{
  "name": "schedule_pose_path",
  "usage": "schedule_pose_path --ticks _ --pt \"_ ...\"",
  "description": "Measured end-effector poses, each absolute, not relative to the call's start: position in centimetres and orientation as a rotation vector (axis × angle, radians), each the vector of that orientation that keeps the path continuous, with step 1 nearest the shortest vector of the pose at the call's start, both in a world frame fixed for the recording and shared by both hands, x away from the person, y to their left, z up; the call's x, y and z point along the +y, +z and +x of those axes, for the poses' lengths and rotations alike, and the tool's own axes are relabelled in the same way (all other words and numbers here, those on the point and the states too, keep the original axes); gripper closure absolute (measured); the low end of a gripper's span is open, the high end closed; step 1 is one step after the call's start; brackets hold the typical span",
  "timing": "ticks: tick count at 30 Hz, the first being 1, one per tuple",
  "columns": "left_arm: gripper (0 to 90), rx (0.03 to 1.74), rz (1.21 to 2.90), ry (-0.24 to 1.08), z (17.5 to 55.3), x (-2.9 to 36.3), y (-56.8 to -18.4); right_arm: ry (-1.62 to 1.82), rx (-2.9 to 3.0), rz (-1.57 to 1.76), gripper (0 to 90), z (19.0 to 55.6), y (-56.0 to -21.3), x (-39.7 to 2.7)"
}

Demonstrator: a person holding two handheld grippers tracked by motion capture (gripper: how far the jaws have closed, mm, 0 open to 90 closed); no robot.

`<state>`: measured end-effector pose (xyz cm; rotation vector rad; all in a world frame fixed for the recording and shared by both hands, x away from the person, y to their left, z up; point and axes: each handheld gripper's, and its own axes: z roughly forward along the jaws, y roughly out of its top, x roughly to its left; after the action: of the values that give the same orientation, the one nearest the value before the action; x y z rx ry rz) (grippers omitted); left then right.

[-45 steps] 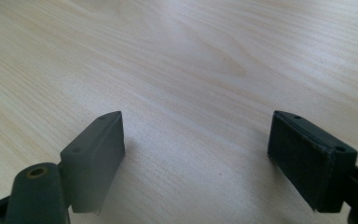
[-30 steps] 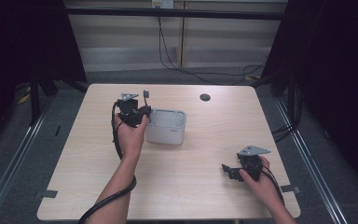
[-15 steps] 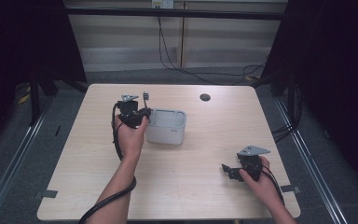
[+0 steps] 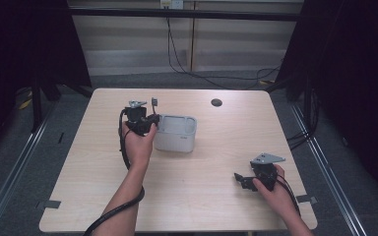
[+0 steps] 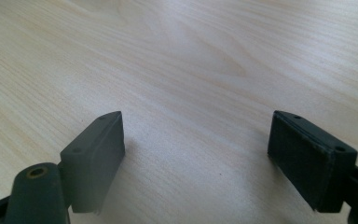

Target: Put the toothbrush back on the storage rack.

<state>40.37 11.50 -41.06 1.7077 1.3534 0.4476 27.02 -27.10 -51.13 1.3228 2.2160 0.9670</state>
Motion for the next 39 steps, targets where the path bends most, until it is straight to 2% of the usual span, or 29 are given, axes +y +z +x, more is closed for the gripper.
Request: schedule_pose_path --ticks 30,39 --pt "76.3 1.357 1.708 0.458 40.35 11.7 -40.84 0.97 2.217 1.322 18.2 27.0 -51.12 -27.11" --pt "65.9 1.327 1.684 0.462 40.29 12.01 -40.45 0.969 2.218 1.32 18.2 27.01 -51.13 -27.12"
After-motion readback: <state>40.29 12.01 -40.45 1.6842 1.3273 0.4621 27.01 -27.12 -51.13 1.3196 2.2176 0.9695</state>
